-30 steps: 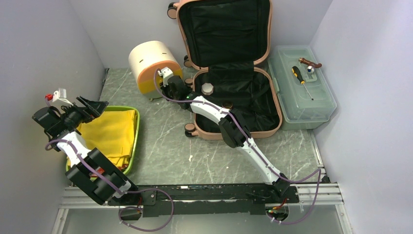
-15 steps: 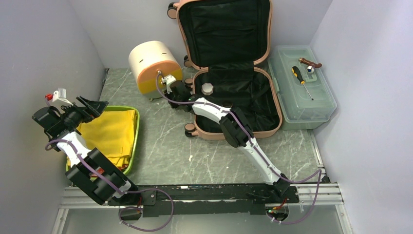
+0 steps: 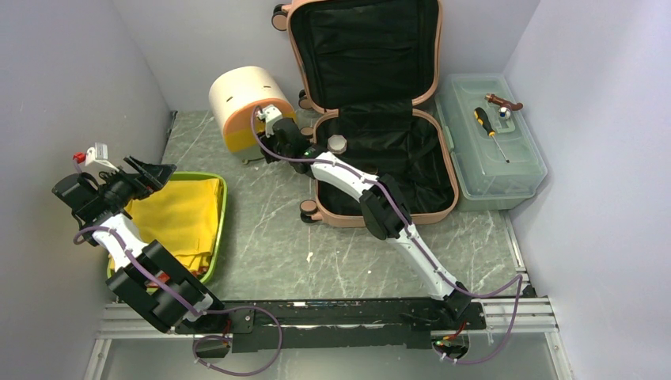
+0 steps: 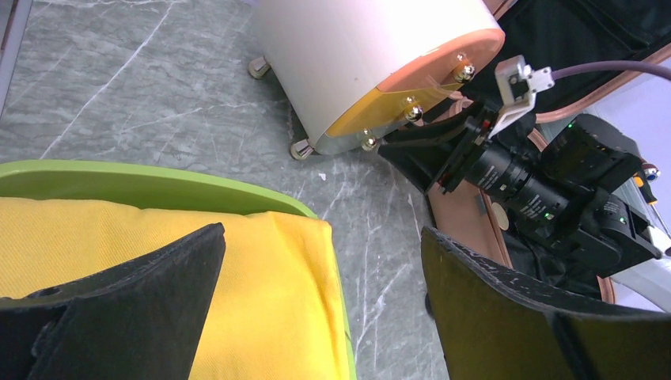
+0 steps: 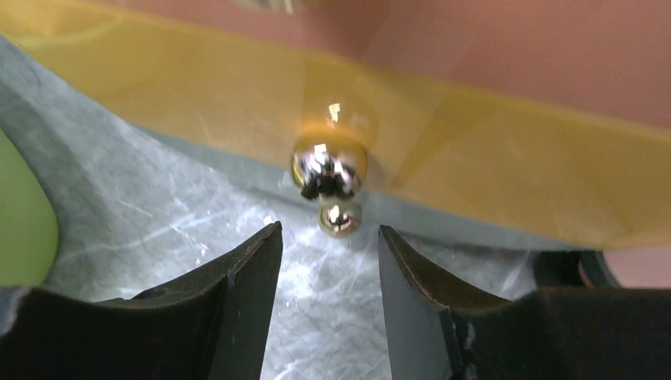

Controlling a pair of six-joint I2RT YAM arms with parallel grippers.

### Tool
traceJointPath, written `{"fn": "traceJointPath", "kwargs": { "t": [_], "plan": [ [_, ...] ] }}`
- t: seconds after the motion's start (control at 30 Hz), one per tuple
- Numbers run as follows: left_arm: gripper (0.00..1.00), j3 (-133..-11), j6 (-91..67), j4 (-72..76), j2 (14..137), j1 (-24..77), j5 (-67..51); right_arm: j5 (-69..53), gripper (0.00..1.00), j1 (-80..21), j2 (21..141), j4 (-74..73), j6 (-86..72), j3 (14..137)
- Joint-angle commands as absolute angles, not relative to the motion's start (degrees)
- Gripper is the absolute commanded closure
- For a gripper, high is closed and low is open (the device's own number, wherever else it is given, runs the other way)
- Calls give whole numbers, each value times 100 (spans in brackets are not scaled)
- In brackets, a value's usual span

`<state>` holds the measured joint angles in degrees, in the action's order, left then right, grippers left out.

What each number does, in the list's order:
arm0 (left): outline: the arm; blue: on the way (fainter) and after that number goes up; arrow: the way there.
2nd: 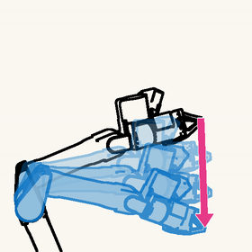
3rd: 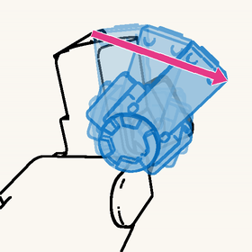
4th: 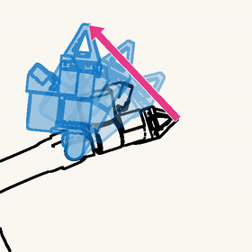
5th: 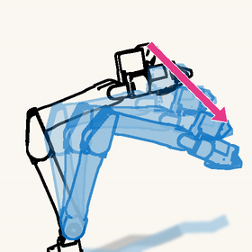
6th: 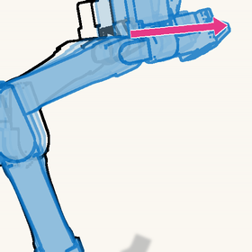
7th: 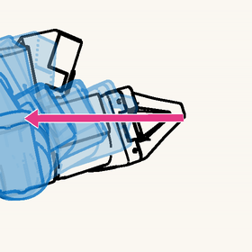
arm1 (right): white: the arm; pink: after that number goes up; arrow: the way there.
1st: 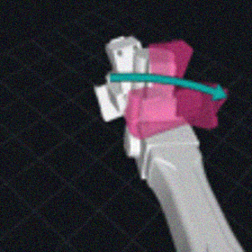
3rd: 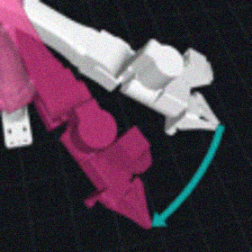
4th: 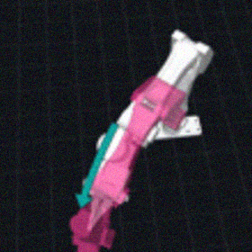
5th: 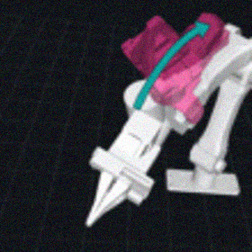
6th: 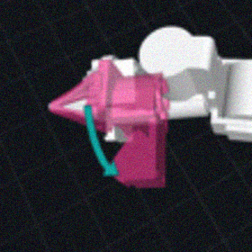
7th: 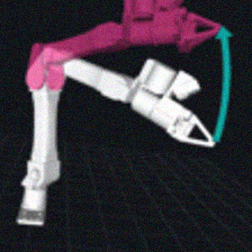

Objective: Open, take out, and arrange the luggage
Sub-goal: Open the drawer in the storage box.

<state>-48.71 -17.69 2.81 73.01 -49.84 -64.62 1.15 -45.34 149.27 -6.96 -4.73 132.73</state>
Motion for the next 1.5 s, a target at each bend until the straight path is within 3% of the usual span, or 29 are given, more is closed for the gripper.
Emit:
{"fn": "traceJointPath", "kwargs": {
  "t": [0.0, 1.47],
  "plan": [
    [1, -4847, -1732, 476, 7181, -5019, -6536, 289, 50, -4562, 15165, -337, -360, 13731],
    [1, -4843, -1725, 467, 7217, -5018, -6499, 264, 54, -4614, 15491, -176, -458, 14071]
  ]
}}
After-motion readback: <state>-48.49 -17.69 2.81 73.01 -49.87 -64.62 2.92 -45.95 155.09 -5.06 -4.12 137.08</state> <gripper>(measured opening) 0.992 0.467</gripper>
